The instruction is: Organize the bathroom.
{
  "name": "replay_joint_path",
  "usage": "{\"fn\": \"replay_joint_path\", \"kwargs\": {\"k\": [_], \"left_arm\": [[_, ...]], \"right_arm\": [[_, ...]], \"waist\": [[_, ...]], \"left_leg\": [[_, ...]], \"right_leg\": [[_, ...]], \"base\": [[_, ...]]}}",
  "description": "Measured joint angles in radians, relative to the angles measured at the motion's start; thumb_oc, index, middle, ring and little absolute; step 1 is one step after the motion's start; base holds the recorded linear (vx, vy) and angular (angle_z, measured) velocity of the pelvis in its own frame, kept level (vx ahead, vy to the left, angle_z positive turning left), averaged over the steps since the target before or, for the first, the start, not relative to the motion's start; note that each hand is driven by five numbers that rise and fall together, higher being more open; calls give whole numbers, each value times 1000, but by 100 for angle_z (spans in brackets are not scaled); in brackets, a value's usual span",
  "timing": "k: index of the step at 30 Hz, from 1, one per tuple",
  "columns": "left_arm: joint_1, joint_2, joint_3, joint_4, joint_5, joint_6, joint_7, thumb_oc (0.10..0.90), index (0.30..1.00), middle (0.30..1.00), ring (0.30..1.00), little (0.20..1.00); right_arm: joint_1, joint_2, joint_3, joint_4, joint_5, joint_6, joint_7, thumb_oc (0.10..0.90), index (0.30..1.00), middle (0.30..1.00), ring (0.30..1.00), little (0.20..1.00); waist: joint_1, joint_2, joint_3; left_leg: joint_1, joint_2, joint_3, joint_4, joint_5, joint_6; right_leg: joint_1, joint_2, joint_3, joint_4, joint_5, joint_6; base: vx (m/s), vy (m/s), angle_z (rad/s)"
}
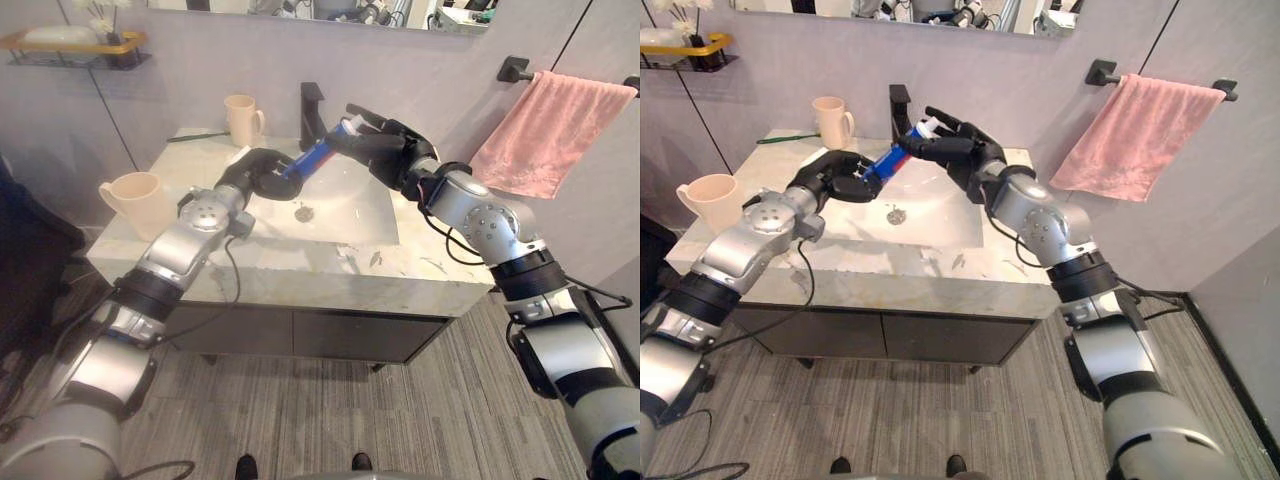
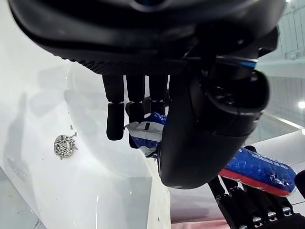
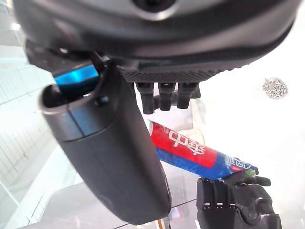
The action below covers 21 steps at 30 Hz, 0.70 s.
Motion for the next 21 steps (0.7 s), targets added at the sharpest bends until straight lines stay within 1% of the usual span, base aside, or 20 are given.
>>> {"fn": "replay_joint_path", "kwargs": {"k": [9, 15, 21], "left_arm": [[0, 0, 0, 0, -1, 0, 3, 400, 300, 300, 300, 300], [0, 1, 0, 0, -1, 0, 5, 400, 300, 300, 300, 300], [0, 3, 0, 0, -2, 0, 4, 400, 300, 300, 300, 300]], "right_arm": [[0, 0, 0, 1, 0, 0, 1, 800, 900, 900, 900, 900], [0, -1, 0, 28, -2, 3, 22, 800, 900, 900, 900, 900], [0, -2, 0, 43, -37, 4, 26, 800, 900, 900, 900, 900]], "waist": [[-1, 0, 0], [-2, 0, 0], [-3, 0, 0]], "left_leg": [[0, 0, 1, 0, 0, 0], [0, 0, 1, 0, 0, 1], [0, 0, 2, 0, -1, 2]], "right_leg": [[0, 0, 0, 0, 0, 0], [0, 0, 0, 0, 0, 0], [0, 0, 1, 0, 0, 0]], "base": [[0, 0, 0], [0, 0, 0], [0, 0, 0]]}}
